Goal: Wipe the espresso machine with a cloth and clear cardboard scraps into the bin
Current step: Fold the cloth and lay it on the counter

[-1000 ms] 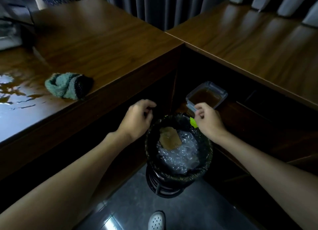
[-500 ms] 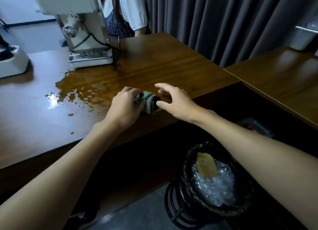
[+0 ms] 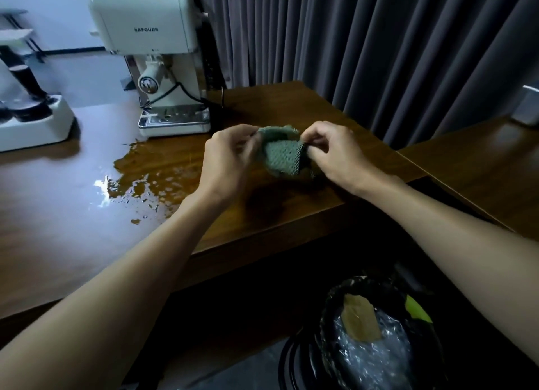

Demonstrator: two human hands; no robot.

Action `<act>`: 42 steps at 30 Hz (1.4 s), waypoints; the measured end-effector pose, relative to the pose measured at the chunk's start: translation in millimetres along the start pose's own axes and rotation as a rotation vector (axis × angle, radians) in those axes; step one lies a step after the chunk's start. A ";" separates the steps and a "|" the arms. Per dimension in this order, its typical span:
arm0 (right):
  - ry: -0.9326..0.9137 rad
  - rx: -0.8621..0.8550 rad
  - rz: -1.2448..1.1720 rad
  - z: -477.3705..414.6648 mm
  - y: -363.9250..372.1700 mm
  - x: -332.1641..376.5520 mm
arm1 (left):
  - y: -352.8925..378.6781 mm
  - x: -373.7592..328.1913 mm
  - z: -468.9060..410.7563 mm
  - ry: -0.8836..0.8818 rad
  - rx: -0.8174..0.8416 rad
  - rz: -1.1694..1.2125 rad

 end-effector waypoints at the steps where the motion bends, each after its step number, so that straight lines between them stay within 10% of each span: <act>1: 0.037 0.108 0.062 -2.7 -4.5 -7.3 | 2.7 1.7 -4.0 -0.036 0.033 -0.021; 4: 0.213 0.416 0.192 1.5 -9.5 -33.5 | 11.5 16.4 -8.9 -0.117 0.130 -0.219; 17: 0.230 0.597 0.111 -8.0 46.5 -47.3 | 19.3 40.5 -16.1 -0.131 0.316 -0.452; 28: 0.187 0.164 -0.153 -22.2 13.5 -33.1 | 13.6 30.0 -35.1 -0.307 0.181 0.111; 42: -0.004 -0.280 -0.298 -67.4 -68.2 3.4 | -2.7 -49.0 -80.2 0.030 0.025 0.301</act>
Point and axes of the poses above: each hand's wrist, its own z-axis away from the middle knuckle, its own y-axis out of the palm, x = y × z, the point moved 3 cm from there along -z, towards the middle knuckle, and after that the axes turned 5 degrees about -y, right-handed, at the moved point
